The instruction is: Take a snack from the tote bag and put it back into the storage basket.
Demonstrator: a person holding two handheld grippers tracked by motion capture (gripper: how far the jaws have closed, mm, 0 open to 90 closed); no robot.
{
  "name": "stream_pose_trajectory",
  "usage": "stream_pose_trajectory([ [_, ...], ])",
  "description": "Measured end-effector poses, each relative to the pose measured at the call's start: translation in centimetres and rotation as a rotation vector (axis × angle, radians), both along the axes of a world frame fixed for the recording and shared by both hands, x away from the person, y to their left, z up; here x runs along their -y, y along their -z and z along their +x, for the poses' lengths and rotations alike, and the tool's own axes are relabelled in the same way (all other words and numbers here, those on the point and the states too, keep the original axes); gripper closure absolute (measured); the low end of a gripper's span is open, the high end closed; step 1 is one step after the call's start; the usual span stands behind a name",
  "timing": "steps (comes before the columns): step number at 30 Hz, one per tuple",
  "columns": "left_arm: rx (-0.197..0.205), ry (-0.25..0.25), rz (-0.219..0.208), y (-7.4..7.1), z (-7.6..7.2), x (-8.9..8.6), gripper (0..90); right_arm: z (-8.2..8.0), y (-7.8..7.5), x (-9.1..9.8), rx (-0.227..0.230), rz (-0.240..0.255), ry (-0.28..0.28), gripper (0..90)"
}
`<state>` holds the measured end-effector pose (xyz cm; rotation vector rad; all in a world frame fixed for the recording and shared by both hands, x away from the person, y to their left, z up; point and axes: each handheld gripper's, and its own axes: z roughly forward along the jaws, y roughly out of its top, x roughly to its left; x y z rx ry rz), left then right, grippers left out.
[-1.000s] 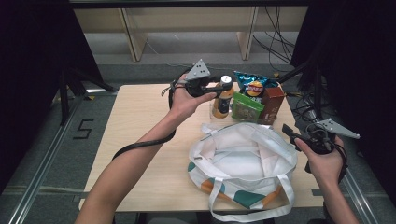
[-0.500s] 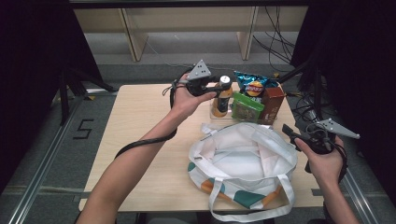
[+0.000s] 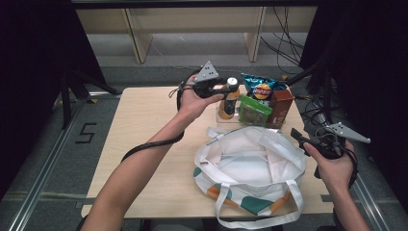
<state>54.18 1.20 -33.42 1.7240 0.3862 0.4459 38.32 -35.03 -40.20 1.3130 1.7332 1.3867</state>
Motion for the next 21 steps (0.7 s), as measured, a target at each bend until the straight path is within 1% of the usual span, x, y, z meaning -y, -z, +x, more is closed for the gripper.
stream_pose_trajectory([
  [1, 0.005, 0.003, 0.003, 0.0, 0.1, 0.0, 58.8, -0.1, -0.1, -0.1, -0.017, 0.017, 0.004, 41.2],
  [3, 0.004, 0.001, 0.007, 0.1, 0.2, 0.0, 58.7, 0.0, 0.0, 0.0, -0.009, 0.009, -0.002, 41.2],
  [4, 0.006, -0.001, 0.007, 0.1, 0.2, 0.0, 58.8, -0.1, -0.1, -0.1, -0.017, 0.017, -0.001, 41.2],
  [6, 0.016, 0.003, 0.015, 0.2, 0.3, 0.1, 58.7, -0.1, 0.0, -0.1, -0.018, 0.016, 0.003, 41.2],
  [7, 0.014, 0.001, 0.013, 0.2, 0.3, 0.1, 58.8, -0.1, 0.0, -0.1, -0.022, 0.016, 0.006, 41.2],
  [8, 0.011, -0.002, 0.012, 0.3, 0.4, 0.1, 58.8, -0.1, 0.1, -0.3, -0.01, 0.036, 0.022, 41.2],
  [10, 0.014, 0.0, 0.015, 0.4, 0.5, 0.1, 58.8, -0.1, 0.1, -0.3, -0.008, 0.032, 0.021, 41.2],
  [11, 0.015, 0.001, 0.016, 0.5, 0.7, 0.1, 58.8, -0.1, -0.1, -0.1, -0.017, 0.015, -0.001, 41.2],
  [12, 0.015, 0.001, 0.016, 0.5, 0.7, 0.1, 58.7, -0.1, -0.1, -0.1, -0.017, 0.015, -0.001, 41.2],
  [13, 0.005, -0.006, 0.01, 0.7, 0.7, 0.1, 58.8, 0.0, 0.0, -0.1, -0.008, 0.009, 0.005, 41.2],
  [14, 0.008, -0.003, 0.014, 0.7, 0.8, 0.1, 58.8, -0.1, 0.0, -0.1, -0.016, 0.015, 0.002, 41.2],
  [15, 0.006, -0.003, 0.018, 0.8, 0.9, 0.1, 58.8, -0.1, -0.1, -0.2, -0.023, 0.022, 0.011, 41.1],
  [16, 0.006, -0.003, 0.018, 0.8, 0.9, 0.1, 58.7, -0.1, -0.1, -0.2, -0.023, 0.022, 0.011, 41.1],
  [17, 0.004, -0.003, 0.021, 0.9, 1.0, 0.0, 58.8, 0.0, 0.1, -0.3, 0.001, 0.024, 0.018, 41.2],
  [18, 0.0, -0.005, 0.023, 0.9, 1.0, 0.0, 58.7, 0.0, 0.1, -0.3, -0.002, 0.025, 0.018, 41.1],
  [19, -0.001, -0.006, 0.022, 0.9, 1.1, 0.0, 58.8, 0.0, 0.1, -0.1, 0.006, 0.01, 0.008, 41.2],
  [21, -0.004, -0.008, 0.021, 1.0, 1.1, 0.0, 58.7, 0.0, 0.2, -0.2, 0.01, 0.014, 0.014, 41.1],
])
